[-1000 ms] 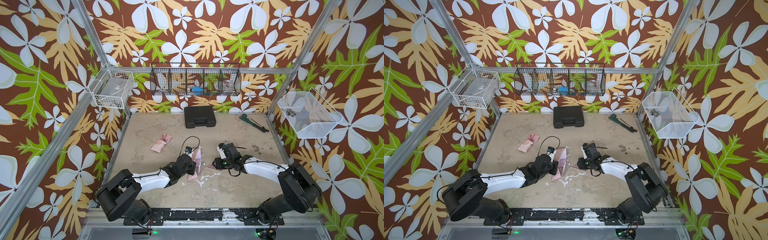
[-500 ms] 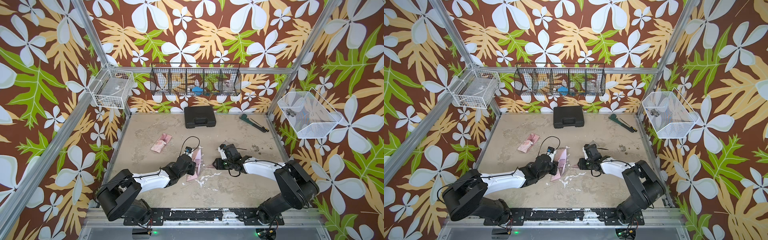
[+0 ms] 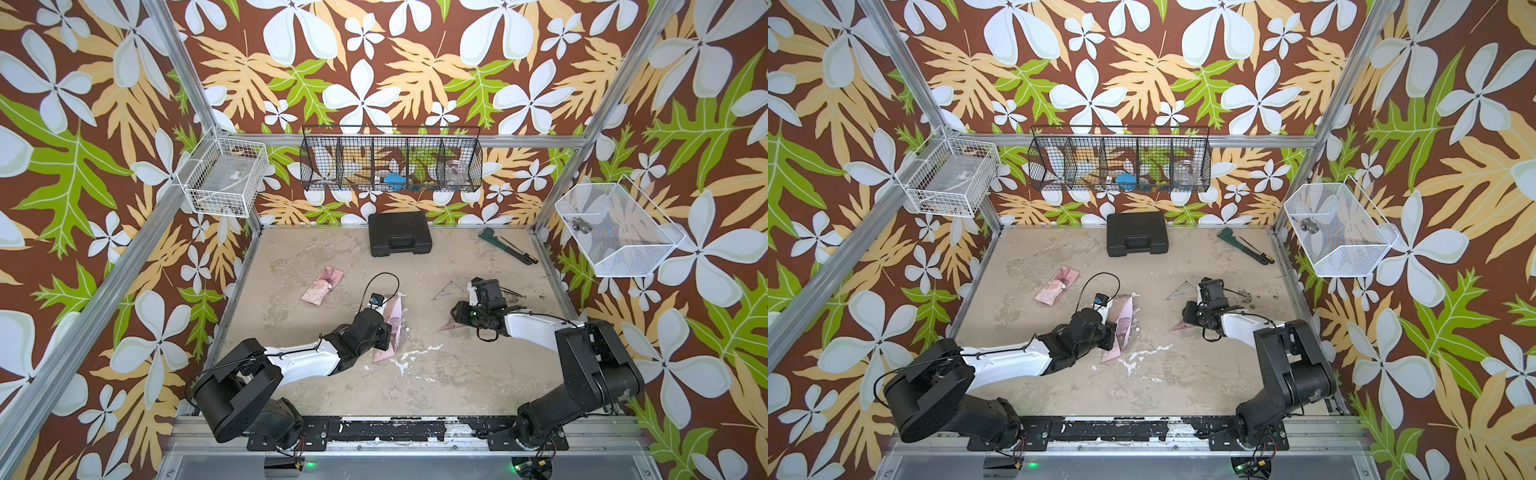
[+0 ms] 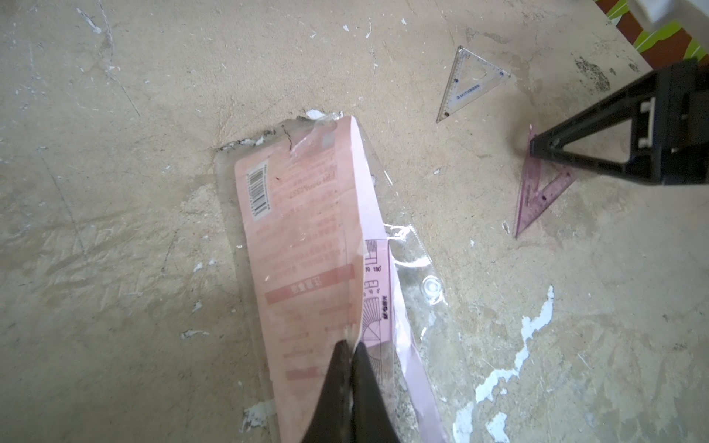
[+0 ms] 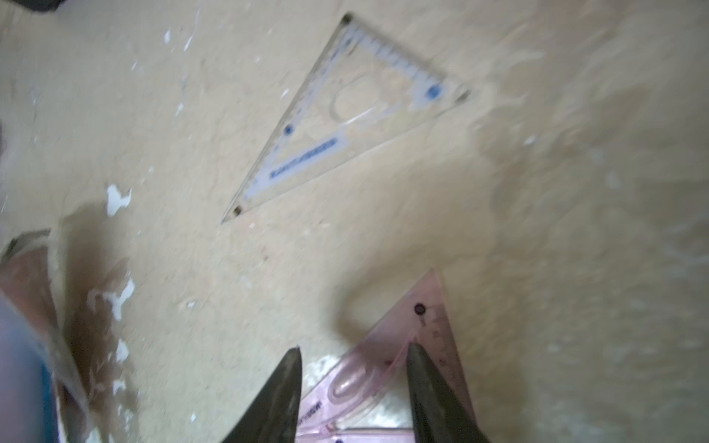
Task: Open the ruler set and take out the ruler
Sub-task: Move the ruler to the center of the board.
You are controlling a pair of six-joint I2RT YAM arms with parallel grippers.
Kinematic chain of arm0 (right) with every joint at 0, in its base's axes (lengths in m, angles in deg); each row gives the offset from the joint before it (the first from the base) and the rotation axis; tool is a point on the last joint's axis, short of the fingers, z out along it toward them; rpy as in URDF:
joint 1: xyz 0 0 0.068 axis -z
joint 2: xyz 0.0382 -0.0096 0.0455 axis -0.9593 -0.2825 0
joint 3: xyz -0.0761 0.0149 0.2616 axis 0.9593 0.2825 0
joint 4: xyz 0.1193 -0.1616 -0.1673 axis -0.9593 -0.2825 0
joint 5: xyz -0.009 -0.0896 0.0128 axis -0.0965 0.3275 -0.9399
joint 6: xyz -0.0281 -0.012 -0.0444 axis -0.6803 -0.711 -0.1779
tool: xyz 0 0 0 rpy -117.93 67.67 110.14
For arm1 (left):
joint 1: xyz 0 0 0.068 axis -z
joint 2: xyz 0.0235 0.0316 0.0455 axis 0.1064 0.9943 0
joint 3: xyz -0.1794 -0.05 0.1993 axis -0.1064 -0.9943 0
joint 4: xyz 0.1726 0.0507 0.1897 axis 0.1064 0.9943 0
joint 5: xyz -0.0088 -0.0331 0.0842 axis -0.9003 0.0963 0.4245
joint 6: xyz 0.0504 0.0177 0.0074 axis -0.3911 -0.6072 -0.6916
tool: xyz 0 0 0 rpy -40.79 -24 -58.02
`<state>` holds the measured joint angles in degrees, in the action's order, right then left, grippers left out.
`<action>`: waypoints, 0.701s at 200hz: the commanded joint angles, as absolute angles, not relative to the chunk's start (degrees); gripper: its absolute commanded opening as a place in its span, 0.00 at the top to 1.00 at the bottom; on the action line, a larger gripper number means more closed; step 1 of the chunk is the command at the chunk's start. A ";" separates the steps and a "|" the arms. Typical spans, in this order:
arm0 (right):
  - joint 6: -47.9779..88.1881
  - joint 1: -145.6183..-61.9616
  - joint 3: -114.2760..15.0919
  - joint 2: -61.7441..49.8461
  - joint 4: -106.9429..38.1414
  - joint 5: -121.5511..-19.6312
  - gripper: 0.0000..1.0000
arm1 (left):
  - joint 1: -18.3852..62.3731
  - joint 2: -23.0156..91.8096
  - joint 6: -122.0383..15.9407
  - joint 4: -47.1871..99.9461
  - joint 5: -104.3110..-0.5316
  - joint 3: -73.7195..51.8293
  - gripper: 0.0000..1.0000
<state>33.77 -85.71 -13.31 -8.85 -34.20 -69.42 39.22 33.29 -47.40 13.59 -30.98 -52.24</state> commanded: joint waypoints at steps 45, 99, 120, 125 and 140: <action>32.00 -80.80 -17.87 -13.81 -37.75 -68.12 0.54 | 39.20 32.57 -47.51 13.68 -30.00 -52.67 1.00; 30.42 -82.45 -21.64 -4.57 -41.49 -66.48 0.51 | 39.18 32.54 -47.41 13.29 -30.69 -52.67 1.00; 29.34 -86.99 -21.85 1.14 -41.71 -68.06 0.53 | 39.20 32.52 -47.83 13.09 -31.06 -52.58 1.00; 29.06 -88.50 -21.21 2.52 -40.44 -70.06 0.54 | 39.22 32.50 -47.90 13.09 -31.07 -52.58 1.00; 29.11 -94.13 -18.65 5.46 -35.71 -77.69 0.58 | 39.20 32.37 -47.93 12.88 -31.08 -52.80 1.00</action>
<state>30.49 -88.37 -20.96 2.08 -39.08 -68.55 39.22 32.72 -47.46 13.55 -30.54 -52.59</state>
